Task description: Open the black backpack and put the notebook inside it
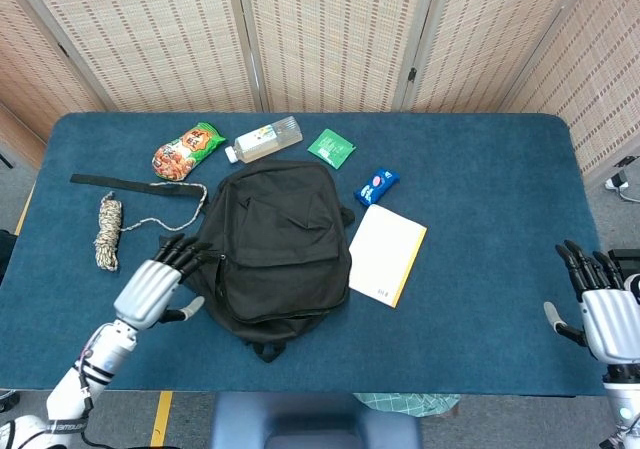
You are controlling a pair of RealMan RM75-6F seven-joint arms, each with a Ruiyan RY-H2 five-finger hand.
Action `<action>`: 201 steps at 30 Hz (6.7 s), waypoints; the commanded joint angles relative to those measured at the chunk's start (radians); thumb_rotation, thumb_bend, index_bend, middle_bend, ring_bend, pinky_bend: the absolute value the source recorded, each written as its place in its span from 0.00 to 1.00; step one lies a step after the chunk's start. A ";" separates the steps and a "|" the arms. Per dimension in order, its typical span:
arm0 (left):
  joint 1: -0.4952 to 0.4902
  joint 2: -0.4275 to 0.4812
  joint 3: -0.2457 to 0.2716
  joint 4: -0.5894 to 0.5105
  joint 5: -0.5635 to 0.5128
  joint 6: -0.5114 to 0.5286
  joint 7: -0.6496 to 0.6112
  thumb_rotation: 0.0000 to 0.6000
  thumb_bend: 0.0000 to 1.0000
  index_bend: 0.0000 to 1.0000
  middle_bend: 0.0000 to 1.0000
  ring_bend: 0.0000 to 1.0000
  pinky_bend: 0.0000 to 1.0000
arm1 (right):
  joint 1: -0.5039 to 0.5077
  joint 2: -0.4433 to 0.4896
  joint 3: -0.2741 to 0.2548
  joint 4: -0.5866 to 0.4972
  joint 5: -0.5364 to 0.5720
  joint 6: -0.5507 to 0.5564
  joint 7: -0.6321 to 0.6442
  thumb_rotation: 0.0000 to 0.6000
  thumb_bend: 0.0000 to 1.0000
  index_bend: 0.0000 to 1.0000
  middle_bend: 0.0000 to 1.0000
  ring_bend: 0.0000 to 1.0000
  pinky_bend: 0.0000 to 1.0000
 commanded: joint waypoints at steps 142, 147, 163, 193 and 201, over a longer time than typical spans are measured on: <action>-0.362 -0.301 -0.203 0.304 -0.688 -0.122 0.077 1.00 0.72 0.69 0.49 0.39 0.00 | 0.176 -0.143 -0.018 0.122 -0.173 -0.202 -0.022 1.00 0.40 0.07 0.10 0.19 0.11; -0.365 -0.305 -0.208 0.306 -0.701 -0.134 0.078 1.00 0.72 0.69 0.49 0.39 0.00 | 0.275 -0.239 0.017 0.182 -0.174 -0.294 -0.102 1.00 0.40 0.07 0.12 0.21 0.12; -0.346 -0.310 -0.204 0.309 -0.711 -0.145 0.060 1.00 0.72 0.69 0.49 0.39 0.00 | 0.431 -0.493 -0.006 0.454 -0.158 -0.437 -0.114 1.00 0.40 0.07 0.12 0.19 0.12; -0.335 -0.324 -0.198 0.335 -0.704 -0.170 0.045 1.00 0.72 0.69 0.49 0.38 0.00 | 0.484 -0.584 -0.064 0.606 -0.124 -0.453 -0.038 1.00 0.40 0.07 0.12 0.18 0.12; -0.333 -0.327 -0.199 0.342 -0.704 -0.175 0.038 1.00 0.72 0.69 0.49 0.38 0.00 | 0.502 -0.612 -0.061 0.632 -0.119 -0.452 -0.050 1.00 0.40 0.07 0.13 0.18 0.12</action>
